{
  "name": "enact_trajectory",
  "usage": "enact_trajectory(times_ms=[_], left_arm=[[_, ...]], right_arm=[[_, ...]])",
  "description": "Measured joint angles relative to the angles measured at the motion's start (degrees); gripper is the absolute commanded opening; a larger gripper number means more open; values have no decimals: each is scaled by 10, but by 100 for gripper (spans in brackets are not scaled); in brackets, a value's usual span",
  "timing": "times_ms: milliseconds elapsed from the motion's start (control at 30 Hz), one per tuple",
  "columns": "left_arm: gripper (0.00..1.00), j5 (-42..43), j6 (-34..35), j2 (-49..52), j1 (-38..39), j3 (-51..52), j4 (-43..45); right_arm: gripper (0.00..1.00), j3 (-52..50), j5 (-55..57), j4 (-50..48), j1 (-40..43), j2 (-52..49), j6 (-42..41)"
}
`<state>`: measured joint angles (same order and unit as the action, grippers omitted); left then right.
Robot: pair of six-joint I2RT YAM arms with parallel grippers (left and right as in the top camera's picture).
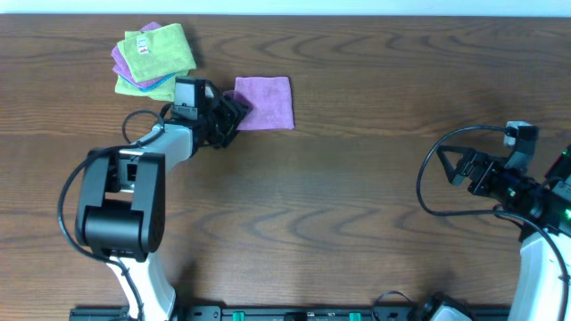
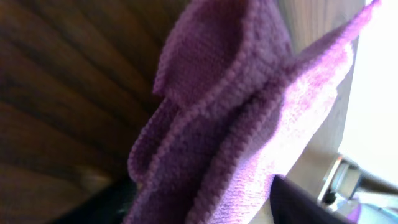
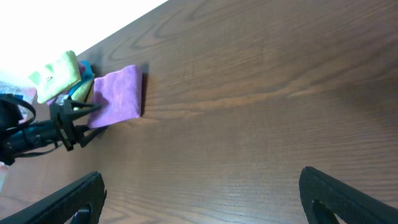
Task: Fold the cloth
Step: 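Move the right arm aside and grasp the folded square with the left gripper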
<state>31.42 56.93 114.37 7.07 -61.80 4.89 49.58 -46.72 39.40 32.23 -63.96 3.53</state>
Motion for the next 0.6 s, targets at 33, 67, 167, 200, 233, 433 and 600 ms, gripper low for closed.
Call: enact_trajectory(times_ms=[33, 67, 167, 200, 233, 433, 600], left_arm=[[51, -6, 0, 3, 2, 0, 2], [54, -10, 0, 4, 4, 0, 7], [66, -18, 3, 12, 12, -2, 39], [64, -18, 3, 17, 14, -5, 54], [59, -18, 2, 24, 16, -7, 68], [6, 0, 2, 74, 17, -15, 135], [6, 30, 0, 98, 16, -17, 200]], right_arm=[[99, 0, 0, 0, 0, 0, 0], [99, 0, 0, 0, 0, 0, 0], [99, 0, 0, 0, 0, 0, 0], [99, 0, 0, 0, 0, 0, 0], [99, 0, 0, 0, 0, 0, 0], [99, 0, 0, 0, 0, 0, 0], [99, 0, 0, 0, 0, 0, 0]])
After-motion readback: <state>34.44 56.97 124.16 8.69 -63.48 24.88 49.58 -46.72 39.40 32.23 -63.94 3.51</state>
